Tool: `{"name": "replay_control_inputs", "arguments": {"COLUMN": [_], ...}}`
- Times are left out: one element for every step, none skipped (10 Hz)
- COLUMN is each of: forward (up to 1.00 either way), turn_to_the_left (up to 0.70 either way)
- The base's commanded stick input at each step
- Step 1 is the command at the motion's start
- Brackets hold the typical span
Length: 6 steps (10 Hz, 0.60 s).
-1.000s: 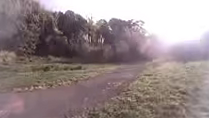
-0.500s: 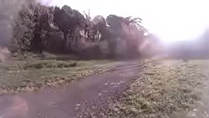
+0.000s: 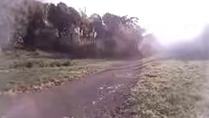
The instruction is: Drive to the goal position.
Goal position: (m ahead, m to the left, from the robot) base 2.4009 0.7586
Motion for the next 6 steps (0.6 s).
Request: {"name": "replay_control_inputs", "arguments": {"forward": [0.70, 0.70, 0.70, 0.70, 0.70, 0.70], "turn_to_the_left": [-0.14, -0.14, -0.14, -0.14, -0.14, -0.14]}}
